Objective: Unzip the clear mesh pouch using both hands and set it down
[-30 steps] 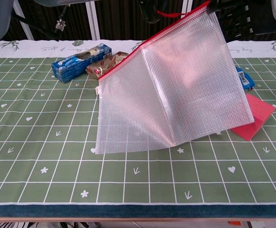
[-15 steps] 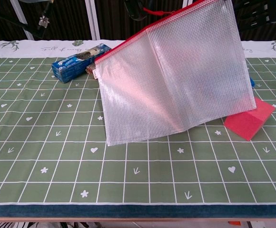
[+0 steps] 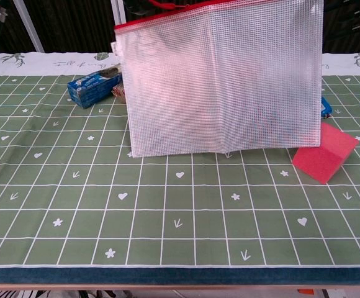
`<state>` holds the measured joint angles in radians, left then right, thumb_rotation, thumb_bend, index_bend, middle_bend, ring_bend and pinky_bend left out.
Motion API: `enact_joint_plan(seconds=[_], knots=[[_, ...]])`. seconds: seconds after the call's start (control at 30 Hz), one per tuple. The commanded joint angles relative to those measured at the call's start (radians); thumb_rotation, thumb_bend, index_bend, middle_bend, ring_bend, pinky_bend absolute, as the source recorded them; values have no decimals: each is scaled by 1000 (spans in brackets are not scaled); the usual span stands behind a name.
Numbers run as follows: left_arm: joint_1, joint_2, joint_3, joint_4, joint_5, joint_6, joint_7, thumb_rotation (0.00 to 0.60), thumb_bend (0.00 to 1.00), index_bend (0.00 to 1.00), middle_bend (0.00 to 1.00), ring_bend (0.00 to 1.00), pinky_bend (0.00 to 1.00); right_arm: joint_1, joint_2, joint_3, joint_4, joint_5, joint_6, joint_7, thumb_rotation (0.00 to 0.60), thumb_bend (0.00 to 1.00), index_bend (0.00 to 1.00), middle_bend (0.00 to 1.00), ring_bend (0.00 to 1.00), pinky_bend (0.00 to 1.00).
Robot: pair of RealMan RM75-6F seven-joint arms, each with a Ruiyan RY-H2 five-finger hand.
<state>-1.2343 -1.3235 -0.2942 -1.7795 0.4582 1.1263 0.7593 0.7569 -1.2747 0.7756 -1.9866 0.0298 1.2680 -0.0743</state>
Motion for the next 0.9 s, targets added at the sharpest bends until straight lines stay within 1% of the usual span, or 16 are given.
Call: enact_joint_plan(seconds=[0.03, 0.4, 0.9], knots=[[19, 28, 6, -12, 8, 1, -13, 600, 470, 592, 128, 0, 0, -2, 4, -1, 4, 0, -3, 1, 600, 570, 652, 159, 0, 214], [62, 105, 19, -36, 33, -22, -45, 600, 470, 592, 128, 0, 0, -12, 19, -12, 20, -4, 0, -1, 600, 569, 653, 159, 0, 214], [98, 167, 23, -42, 46, -31, -78, 600, 470, 592, 128, 0, 0, -19, 34, -12, 33, 1, 7, 0, 600, 570, 654, 160, 0, 214]])
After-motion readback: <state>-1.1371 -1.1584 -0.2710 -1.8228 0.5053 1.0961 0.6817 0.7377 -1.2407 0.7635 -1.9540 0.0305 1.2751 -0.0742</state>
